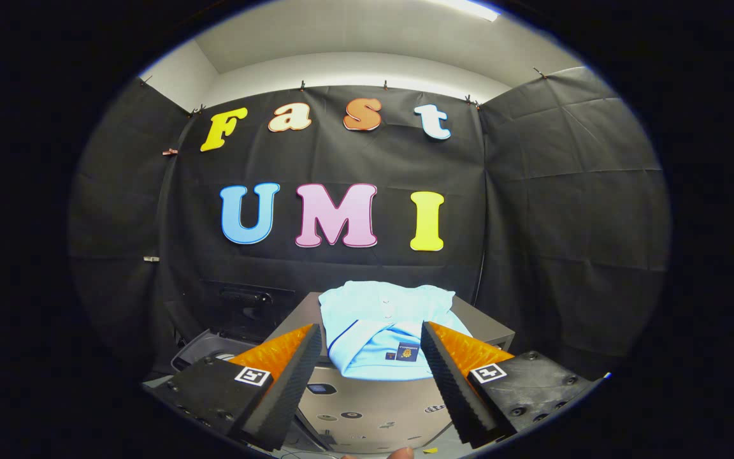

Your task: Put the clothes into the washing machine and then close the washing machine lid.

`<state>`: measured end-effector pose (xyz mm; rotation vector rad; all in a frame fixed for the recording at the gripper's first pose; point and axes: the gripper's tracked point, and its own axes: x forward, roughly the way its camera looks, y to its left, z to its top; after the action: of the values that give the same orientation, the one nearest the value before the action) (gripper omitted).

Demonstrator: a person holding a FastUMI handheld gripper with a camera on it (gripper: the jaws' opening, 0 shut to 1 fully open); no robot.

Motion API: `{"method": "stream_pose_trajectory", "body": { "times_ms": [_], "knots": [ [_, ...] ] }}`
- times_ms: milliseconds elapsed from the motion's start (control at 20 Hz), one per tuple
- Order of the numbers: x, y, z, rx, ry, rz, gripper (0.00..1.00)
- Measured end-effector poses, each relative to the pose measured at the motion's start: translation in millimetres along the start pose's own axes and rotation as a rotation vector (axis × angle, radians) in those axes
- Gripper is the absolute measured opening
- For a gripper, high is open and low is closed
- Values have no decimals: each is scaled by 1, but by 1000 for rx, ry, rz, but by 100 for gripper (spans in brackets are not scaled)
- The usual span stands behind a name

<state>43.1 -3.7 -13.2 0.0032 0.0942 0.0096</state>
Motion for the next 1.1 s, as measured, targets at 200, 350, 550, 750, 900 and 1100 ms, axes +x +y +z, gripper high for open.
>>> {"method": "stream_pose_trajectory", "body": {
  "times_ms": [200,350,550,750,900,1100],
  "knots": [
    [25,-1,12,64,35,21,98],
    [48,-15,16,26,61,-3,98],
    [81,-35,18,-50,104,-54,98],
    [110,-31,-2,-25,232,-40,97],
    [135,-39,-27,-31,355,-49,97],
    [176,-53,-54,-8,443,-96,97]
  ]
}}
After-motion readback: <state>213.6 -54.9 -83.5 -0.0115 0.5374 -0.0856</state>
